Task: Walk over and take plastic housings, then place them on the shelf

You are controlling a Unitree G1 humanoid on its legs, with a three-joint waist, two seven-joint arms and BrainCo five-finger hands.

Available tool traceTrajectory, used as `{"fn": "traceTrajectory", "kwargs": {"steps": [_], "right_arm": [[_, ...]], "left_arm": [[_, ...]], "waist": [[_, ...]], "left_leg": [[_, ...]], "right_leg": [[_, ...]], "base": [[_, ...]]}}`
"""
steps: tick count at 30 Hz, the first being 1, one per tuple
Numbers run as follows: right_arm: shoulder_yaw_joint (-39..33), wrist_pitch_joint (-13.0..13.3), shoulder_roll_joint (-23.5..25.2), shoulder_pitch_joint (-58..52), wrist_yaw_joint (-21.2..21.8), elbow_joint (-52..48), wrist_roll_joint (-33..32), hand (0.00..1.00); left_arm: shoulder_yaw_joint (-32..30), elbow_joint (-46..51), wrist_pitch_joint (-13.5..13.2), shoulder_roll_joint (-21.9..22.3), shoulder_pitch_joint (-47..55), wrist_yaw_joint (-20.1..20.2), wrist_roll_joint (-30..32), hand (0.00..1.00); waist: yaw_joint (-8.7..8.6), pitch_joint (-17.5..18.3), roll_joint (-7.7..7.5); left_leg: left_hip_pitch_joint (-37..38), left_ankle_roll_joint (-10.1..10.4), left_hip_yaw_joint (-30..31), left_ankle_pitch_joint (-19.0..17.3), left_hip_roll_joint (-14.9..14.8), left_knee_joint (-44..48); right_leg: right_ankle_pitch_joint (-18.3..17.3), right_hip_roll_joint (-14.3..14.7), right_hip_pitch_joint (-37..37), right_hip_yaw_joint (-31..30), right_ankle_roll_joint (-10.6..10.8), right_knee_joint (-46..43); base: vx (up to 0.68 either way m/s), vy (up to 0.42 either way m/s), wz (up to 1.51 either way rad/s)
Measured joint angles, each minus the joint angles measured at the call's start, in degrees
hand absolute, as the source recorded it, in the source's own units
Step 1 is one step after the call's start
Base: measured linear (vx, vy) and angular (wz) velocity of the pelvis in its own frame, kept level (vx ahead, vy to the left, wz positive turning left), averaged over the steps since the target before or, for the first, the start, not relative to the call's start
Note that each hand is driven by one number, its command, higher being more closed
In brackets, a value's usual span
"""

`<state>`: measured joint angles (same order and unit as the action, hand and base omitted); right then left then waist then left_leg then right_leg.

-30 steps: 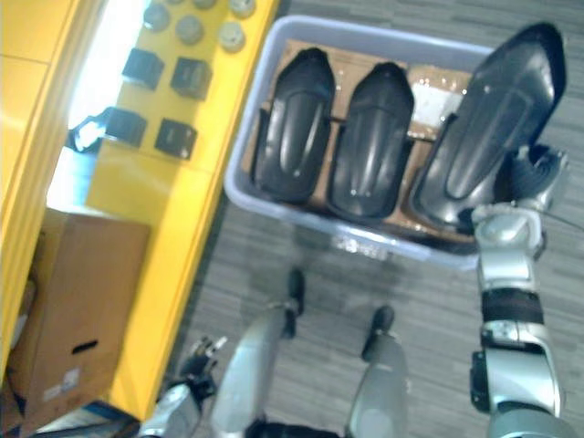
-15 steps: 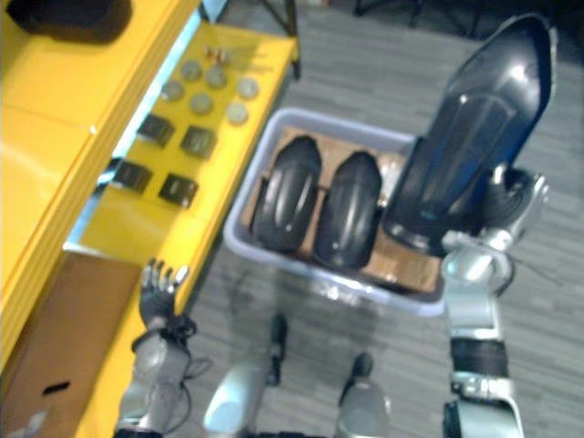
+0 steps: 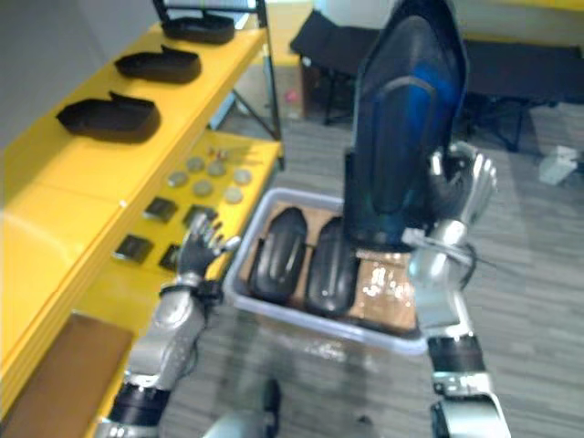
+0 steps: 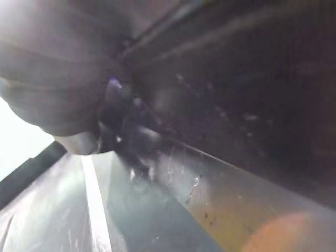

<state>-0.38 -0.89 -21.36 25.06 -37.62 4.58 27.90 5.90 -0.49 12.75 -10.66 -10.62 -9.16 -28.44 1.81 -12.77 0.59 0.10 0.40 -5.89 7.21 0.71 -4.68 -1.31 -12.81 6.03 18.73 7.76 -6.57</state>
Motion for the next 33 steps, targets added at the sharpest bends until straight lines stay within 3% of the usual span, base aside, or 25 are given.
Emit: {"fn": "traceTrajectory", "kwargs": {"steps": [4,12,20,33], "right_arm": [[2.2,0.4,0.0,0.4,1.7,1.3,1.2,1.00],[4.8,1.1,0.0,0.4,4.2,5.0,2.5,1.00],[9.6,1.3,1.7,-1.2,6.3,11.1,4.5,1.00],[16.5,3.5,4.4,-1.6,6.4,14.2,5.2,1.00]], "left_arm": [[0.6,-2.8,1.6,-0.3,0.0,2.9,-8.7,0.00],[3.1,-3.5,2.6,-0.2,0.0,4.1,-14.1,0.00],[7.3,-3.5,2.4,-0.2,-0.2,5.5,-13.8,0.00],[11.0,-5.8,2.3,0.2,-2.8,4.0,-5.2,0.00]], "waist": [[0.06,1.3,-0.49],[-0.06,1.8,-0.48],[0.09,4.3,-2.23],[0.40,4.5,-2.45]], "left_leg": [[-0.2,0.3,-0.2,0.5,-0.1,-0.3],[-0.6,1.3,-0.2,2.0,-1.7,-0.4],[-2.1,1.5,0.3,2.8,-2.2,-0.4],[-2.1,1.3,0.6,3.3,-2.3,-0.4]], "right_leg": [[0.1,0.2,0.3,-0.3,-0.1,1.5],[-0.7,2.1,0.9,-0.1,-1.3,3.5],[0.6,2.8,0.1,0.0,-1.0,4.6],[0.9,3.1,0.2,0.0,-1.5,4.9]], "base": [[-0.06,0.011,-0.04],[-0.07,-0.033,-0.01],[-0.01,-0.003,0.01],[-0.03,0.006,0.00]]}}
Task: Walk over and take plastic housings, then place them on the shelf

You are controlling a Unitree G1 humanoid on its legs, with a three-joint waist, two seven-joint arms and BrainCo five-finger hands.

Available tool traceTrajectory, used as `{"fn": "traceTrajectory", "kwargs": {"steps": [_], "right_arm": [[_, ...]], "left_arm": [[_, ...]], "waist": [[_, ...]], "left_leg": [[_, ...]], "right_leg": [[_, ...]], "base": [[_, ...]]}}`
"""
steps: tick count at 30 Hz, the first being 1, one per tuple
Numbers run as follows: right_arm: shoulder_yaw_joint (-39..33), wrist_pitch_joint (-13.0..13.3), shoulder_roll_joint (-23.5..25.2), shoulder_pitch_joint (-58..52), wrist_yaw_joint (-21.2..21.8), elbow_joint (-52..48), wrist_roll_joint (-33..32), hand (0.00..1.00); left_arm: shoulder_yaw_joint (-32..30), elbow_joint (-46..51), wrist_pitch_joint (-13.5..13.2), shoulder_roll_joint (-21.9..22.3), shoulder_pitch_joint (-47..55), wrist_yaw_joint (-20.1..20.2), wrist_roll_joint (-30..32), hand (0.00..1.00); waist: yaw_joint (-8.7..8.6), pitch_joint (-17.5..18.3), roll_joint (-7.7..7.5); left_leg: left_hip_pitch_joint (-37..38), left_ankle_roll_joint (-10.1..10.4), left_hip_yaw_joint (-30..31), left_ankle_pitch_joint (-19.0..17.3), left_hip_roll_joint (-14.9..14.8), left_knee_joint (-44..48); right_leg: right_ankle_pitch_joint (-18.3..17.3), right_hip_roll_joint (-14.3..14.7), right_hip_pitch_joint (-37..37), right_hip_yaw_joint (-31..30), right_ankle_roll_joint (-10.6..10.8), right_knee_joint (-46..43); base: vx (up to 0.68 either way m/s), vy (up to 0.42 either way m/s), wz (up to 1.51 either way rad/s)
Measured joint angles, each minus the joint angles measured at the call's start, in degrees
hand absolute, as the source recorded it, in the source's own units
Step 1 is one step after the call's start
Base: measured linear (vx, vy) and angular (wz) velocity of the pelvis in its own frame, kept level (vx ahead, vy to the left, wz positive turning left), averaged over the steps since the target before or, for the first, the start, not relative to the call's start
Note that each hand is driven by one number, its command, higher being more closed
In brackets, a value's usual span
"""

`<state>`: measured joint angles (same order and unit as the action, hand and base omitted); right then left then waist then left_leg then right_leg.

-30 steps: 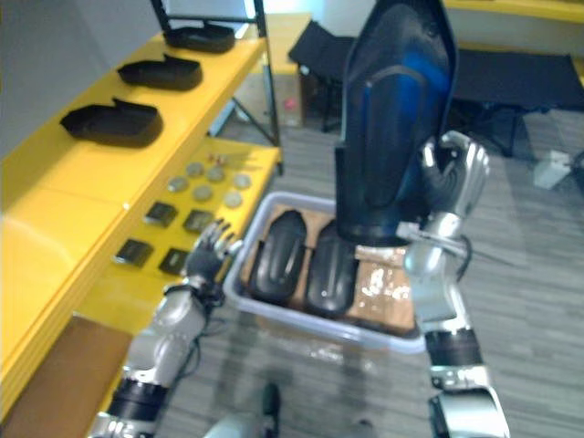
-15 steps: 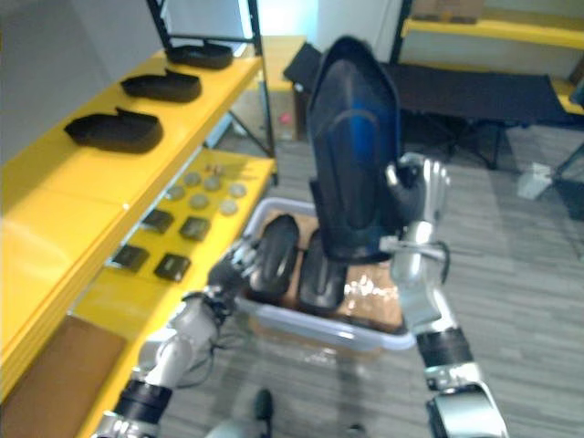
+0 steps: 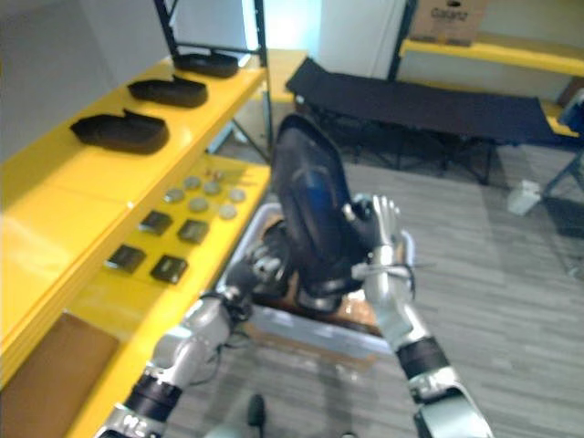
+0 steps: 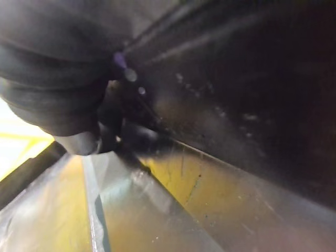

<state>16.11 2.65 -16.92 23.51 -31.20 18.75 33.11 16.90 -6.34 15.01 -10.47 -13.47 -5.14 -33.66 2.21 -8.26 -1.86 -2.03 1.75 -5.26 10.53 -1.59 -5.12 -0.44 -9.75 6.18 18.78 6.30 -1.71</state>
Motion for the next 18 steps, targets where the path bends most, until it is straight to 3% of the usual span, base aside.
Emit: {"fn": "traceTrajectory", "kwargs": {"steps": [18], "right_arm": [[5.6,1.2,2.8,0.5,2.5,5.3,1.5,1.00]], "left_arm": [[3.5,-1.1,0.1,1.4,0.0,1.1,-0.3,0.00]], "waist": [[0.25,0.3,-0.50]], "left_leg": [[-0.1,-0.1,0.6,0.1,0.2,0.0]], "right_leg": [[0.2,0.0,0.4,0.4,0.1,0.6]], "base": [[0.00,0.000,0.01]]}}
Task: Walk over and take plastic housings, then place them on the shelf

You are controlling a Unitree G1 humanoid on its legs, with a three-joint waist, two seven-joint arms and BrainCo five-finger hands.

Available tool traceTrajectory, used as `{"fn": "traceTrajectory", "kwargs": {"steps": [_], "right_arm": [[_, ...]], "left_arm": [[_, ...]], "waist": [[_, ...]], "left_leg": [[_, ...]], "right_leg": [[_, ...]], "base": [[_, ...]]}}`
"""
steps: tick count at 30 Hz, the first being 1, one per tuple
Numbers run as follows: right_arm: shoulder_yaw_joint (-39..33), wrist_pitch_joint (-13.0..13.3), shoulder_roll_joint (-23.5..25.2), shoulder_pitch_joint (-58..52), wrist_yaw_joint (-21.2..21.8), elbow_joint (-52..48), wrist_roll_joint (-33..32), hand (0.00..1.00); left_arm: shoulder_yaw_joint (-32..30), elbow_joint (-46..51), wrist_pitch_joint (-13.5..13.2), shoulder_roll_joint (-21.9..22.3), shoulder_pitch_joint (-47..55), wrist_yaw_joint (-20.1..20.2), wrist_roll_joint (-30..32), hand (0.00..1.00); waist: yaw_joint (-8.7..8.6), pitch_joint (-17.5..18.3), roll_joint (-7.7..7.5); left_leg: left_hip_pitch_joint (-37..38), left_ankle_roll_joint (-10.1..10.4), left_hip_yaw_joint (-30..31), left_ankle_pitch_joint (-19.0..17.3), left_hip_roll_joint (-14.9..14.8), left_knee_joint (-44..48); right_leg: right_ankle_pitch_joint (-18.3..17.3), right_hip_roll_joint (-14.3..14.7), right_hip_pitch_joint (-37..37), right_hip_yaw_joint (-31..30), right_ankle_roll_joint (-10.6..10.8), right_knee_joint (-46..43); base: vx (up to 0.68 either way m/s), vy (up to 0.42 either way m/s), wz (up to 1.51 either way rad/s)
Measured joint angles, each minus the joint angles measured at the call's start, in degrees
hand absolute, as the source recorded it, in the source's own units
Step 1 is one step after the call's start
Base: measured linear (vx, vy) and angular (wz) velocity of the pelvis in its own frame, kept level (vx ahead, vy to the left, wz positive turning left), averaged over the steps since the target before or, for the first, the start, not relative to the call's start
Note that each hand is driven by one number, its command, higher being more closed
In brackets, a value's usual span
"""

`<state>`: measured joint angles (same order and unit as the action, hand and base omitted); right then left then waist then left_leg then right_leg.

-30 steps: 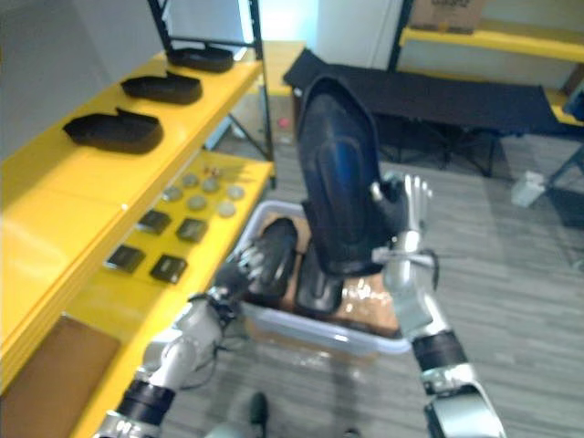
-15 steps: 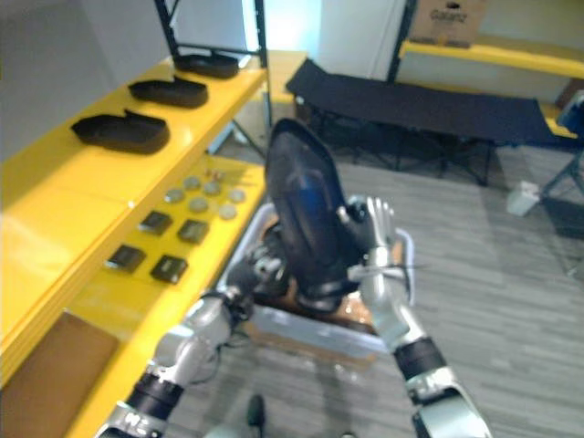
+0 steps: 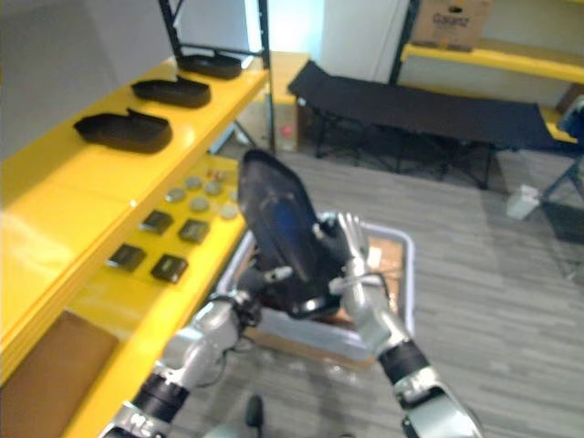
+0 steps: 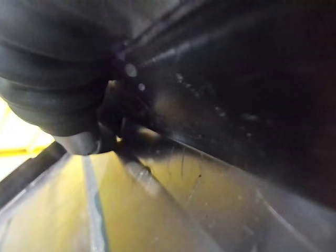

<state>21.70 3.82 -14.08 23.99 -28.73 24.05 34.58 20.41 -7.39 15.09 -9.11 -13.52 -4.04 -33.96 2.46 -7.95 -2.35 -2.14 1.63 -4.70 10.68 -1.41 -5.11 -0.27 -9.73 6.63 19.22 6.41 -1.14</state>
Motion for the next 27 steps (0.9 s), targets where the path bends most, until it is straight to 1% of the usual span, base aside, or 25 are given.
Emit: {"fn": "traceTrajectory", "kwargs": {"steps": [3,4,7,13,15,18,20,22,23,26,27], "right_arm": [[0.0,0.3,0.0,0.0,0.0,0.2,0.1,1.00],[0.1,0.4,0.0,0.0,0.0,0.3,0.1,1.00],[0.5,1.0,0.1,0.0,0.0,0.5,0.1,1.00],[1.5,1.0,0.6,0.0,-0.3,0.7,-0.2,1.00],[2.0,1.6,1.2,0.0,-1.3,0.6,-0.4,1.00],[2.4,2.1,2.6,-0.2,-2.7,0.3,-1.3,1.00],[2.6,2.1,3.0,-0.4,-2.7,-0.3,-1.4,1.00],[2.6,2.3,3.2,-0.7,-2.8,-1.2,-2.2,1.00],[2.6,2.4,3.3,-0.8,-2.8,-1.2,-2.3,1.00],[2.6,3.2,3.7,-1.6,-3.3,-2.1,-2.4,1.00],[2.7,3.4,3.7,-2.2,-3.3,-3.1,-2.4,1.00]], "left_arm": [[0.0,-0.1,0.0,0.0,0.0,0.0,-1.7,0.00],[0.0,-0.1,0.0,0.0,0.0,-0.1,-1.7,1.00],[0.1,-0.1,0.0,-0.1,0.0,-1.0,-1.7,1.00],[0.7,-0.1,-0.1,0.0,0.0,-4.3,-1.5,1.00],[0.5,-0.2,-0.4,0.0,0.0,-5.9,-0.9,1.00],[0.3,-0.7,-2.5,0.0,0.1,-8.5,0.2,1.00],[-0.2,-0.7,-2.7,0.2,0.2,-9.0,0.3,1.00],[-0.4,-0.7,-3.8,0.6,0.4,-10.2,0.2,1.00],[-0.4,-0.7,-4.0,0.6,0.4,-10.5,0.2,1.00],[-0.3,-0.7,-5.8,0.8,1.1,-11.0,0.2,1.00],[-0.3,-0.7,-6.9,0.9,1.5,-11.0,0.2,1.00]], "waist": [[-0.05,0.0,0.00],[-0.03,0.0,0.00],[0.17,0.0,0.00],[0.11,0.0,0.00],[0.07,0.0,0.00],[0.02,0.0,0.00],[0.01,0.0,0.00],[0.02,0.0,0.00],[0.02,0.0,0.00],[-0.04,0.0,0.00],[-0.02,0.0,0.00]], "left_leg": [[0.0,0.0,0.7,0.0,0.1,0.0],[0.0,0.1,0.9,0.1,0.0,0.0],[0.0,0.2,0.9,0.1,-0.1,0.0],[0.0,0.2,0.9,0.1,-0.2,0.0],[-0.1,0.2,0.9,0.1,-0.3,0.0],[-0.1,0.2,0.8,0.1,-0.6,0.0],[-0.1,0.2,0.8,0.1,-0.6,0.0],[-0.1,0.3,0.8,0.1,-0.6,0.0],[-0.1,0.3,0.8,0.1,-0.6,0.0],[-0.1,0.3,0.8,0.0,-0.6,0.0],[-0.1,0.3,0.8,0.0,-0.6,0.0]], "right_leg": [[0.0,0.1,0.4,0.7,0.0,0.2],[0.0,0.2,0.5,0.8,0.0,0.3],[0.0,0.4,0.5,0.9,-0.1,0.5],[-0.1,0.5,0.5,0.9,-0.1,0.8],[0.0,0.6,0.5,0.8,-0.2,0.9],[0.0,0.8,0.5,0.8,-0.4,0.9],[0.0,0.8,0.5,0.8,-0.4,0.9],[0.0,0.8,0.5,0.8,-0.4,0.9],[0.0,0.8,0.5,0.8,-0.4,0.9],[0.0,0.8,0.4,0.8,-0.4,1.0],[0.0,0.8,0.4,0.8,-0.4,1.0]], "base": [[0.00,-0.002,0.09],[-0.01,-0.008,0.10],[-0.01,-0.004,0.01],[0.00,0.000,0.00],[0.00,0.000,0.00],[0.00,0.000,0.00],[0.00,0.000,0.00],[0.00,0.000,0.00],[0.00,0.000,0.00],[0.00,0.000,0.00],[0.00,0.000,0.00]]}}
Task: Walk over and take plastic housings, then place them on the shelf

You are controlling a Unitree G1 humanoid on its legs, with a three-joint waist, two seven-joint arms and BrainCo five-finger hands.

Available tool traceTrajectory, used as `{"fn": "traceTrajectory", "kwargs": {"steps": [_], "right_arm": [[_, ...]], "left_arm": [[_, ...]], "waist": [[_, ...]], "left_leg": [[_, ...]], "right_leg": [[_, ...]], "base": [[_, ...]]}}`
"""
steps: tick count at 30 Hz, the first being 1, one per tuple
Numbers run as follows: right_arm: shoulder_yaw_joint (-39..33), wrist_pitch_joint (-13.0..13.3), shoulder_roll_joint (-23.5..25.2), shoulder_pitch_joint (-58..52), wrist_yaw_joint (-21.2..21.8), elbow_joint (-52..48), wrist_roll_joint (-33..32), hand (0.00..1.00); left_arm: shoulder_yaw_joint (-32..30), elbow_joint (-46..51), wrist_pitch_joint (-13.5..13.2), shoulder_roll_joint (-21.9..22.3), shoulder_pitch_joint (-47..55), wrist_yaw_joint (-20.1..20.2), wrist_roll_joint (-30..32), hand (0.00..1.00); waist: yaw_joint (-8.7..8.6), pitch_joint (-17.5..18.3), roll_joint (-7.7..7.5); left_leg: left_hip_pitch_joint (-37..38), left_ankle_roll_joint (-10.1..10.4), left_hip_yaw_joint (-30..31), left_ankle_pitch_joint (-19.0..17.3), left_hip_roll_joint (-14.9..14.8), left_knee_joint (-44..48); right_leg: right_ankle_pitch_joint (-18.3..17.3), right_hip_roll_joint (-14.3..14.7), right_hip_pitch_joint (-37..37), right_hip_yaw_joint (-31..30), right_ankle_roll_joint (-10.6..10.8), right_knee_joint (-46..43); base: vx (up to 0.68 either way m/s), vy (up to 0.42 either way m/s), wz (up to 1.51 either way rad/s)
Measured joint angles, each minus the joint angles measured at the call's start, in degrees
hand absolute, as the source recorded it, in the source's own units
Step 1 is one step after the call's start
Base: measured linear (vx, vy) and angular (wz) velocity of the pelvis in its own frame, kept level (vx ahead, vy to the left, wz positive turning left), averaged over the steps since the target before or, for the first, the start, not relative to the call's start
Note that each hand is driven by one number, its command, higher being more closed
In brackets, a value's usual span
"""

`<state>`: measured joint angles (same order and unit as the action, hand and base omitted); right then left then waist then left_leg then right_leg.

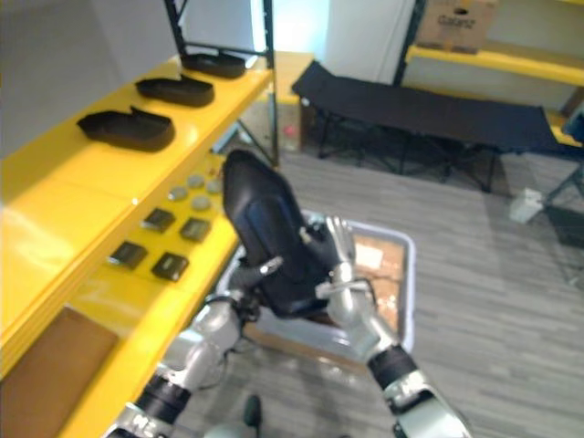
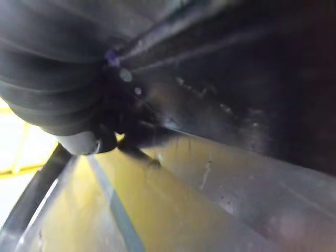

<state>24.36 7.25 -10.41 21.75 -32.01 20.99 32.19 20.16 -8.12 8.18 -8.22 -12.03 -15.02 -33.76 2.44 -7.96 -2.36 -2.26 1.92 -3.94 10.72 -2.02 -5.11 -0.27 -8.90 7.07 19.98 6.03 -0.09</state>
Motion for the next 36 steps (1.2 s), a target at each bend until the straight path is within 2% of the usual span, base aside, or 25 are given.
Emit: {"fn": "traceTrajectory", "kwargs": {"steps": [7,8,11,13,14,18,22,25,28,30,32,33,36], "right_arm": [[0.0,1.3,0.0,-1.6,0.5,-0.9,-2.3,1.00],[0.0,1.3,0.0,-2.2,0.7,-1.6,-2.5,0.00],[0.2,2.5,0.0,-3.7,0.9,-3.1,-4.0,0.00],[0.3,4.3,0.0,-4.8,1.3,-3.4,-6.7,0.00],[0.3,4.3,0.0,-5.2,2.1,-4.0,-7.7,0.00],[0.2,4.5,-0.3,-5.8,7.2,-4.9,-12.6,0.00],[-0.5,4.9,-0.3,-6.7,10.0,-7.1,-18.4,0.00],[-2.0,6.6,-0.2,-8.6,13.5,-11.3,-24.9,0.00],[-4.8,9.4,-0.2,-10.9,17.9,-17.1,-30.1,0.00],[-7.1,12.0,0.4,-13.2,22.1,-24.7,-36.2,0.00],[-11.0,13.6,1.0,-14.3,24.0,-29.7,-40.2,0.00],[-14.4,14.5,1.1,-15.0,24.5,-31.6,-42.9,0.00],[-21.4,15.2,1.4,-19.2,23.0,-33.6,-45.1,0.00]], "left_arm": [[0.2,0.2,-2.8,0.2,1.2,0.1,0.0,1.00],[0.2,0.2,-3.3,0.2,1.5,0.2,-0.1,1.00],[0.1,0.4,-4.9,0.3,2.4,0.3,-0.1,1.00],[-0.1,1.2,-5.2,0.3,3.3,0.3,0.0,1.00],[-0.1,1.3,-5.2,0.3,3.3,0.3,0.2,1.00],[-1.2,1.3,-5.3,0.3,3.4,0.2,3.5,1.00],[-1.8,3.3,-5.7,0.3,3.7,-0.9,8.1,1.00],[-2.5,7.0,-7.1,1.1,5.7,-2.3,11.8,1.00],[-6.1,7.6,-9.2,4.1,5.9,-3.2,14.0,1.00],[-8.3,7.0,-9.3,4.4,6.4,-5.9,17.1,1.00],[-9.2,6.2,-9.4,4.3,7.7,-8.2,21.4,1.00],[-10.3,5.7,-9.4,4.3,8.8,-10.0,24.4,1.00],[-14.5,5.6,-10.8,4.9,11.6,-13.7,27.2,1.00]], "waist": [[-0.03,0.0,0.00],[-0.03,0.0,0.00],[-0.03,0.0,-0.02],[-0.02,0.0,-0.03],[-0.01,0.0,-0.03],[-0.09,0.1,-0.23],[0.00,0.5,-0.85],[-0.14,0.6,-1.07],[-0.24,0.6,-1.06],[-0.46,0.6,-1.04],[-0.89,0.6,-1.07],[-1.09,0.6,-1.09],[-1.63,0.7,-1.09]], "left_leg": [[0.0,0.2,-0.2,-0.1,-0.1,0.0],[0.0,0.3,-0.3,-0.2,-0.1,0.0],[0.1,0.5,-0.6,-0.3,-0.3,0.0],[0.1,0.6,-1.1,-0.4,-0.4,0.0],[0.1,0.6,-1.2,-0.5,-0.4,0.0],[0.1,0.5,-1.3,-0.4,-0.4,0.0],[0.2,0.5,-1.3,-0.4,-0.3,0.0],[0.5,0.5,-1.5,-0.4,0.0,0.0],[0.6,0.5,-1.9,-0.4,-0.1,0.0],[1.0,0.5,-2.4,-0.4,-0.2,0.0],[1.2,0.7,-2.6,-0.6,-0.3,-0.1],[1.2,0.5,-2.7,-0.8,-0.3,-0.1],[1.2,0.5,-3.4,-0.8,-0.3,-0.1]], "right_leg": [[0.0,0.0,0.0,-0.1,0.0,0.5],[0.0,0.0,0.0,-0.2,-0.1,0.6],[0.1,0.0,0.0,-0.4,-0.1,0.7],[0.1,0.1,-0.1,-0.8,-0.1,0.8],[0.1,0.1,-0.1,-0.9,-0.1,0.8],[0.3,0.1,0.0,-1.0,-0.1,0.8],[0.4,0.1,-0.1,-0.9,-0.1,0.6],[0.2,0.1,-0.4,-1.0,-0.3,-0.5],[-0.2,0.0,-1.0,-1.2,-0.8,-1.4],[-0.6,0.0,-1.0,-1.5,-0.9,-1.9],[-1.1,-0.1,-1.2,-1.6,-0.9,-2.2],[-1.1,-0.1,-1.2,-1.7,-0.8,-2.2],[-1.2,-0.1,-1.6,-2.8,-0.7,-2.0]], "base": [[0.00,0.000,0.00],[0.01,-0.001,-0.04],[0.01,-0.001,-0.05],[0.00,-0.001,-0.08],[0.02,-0.005,-0.06],[0.02,-0.004,-0.03],[0.00,0.000,0.00],[0.00,0.005,-0.01],[-0.04,0.011,-0.08],[-0.06,-0.001,-0.08],[-0.07,0.006,-0.03],[-0.06,0.013,-0.01],[-0.03,0.018,-0.10]]}}
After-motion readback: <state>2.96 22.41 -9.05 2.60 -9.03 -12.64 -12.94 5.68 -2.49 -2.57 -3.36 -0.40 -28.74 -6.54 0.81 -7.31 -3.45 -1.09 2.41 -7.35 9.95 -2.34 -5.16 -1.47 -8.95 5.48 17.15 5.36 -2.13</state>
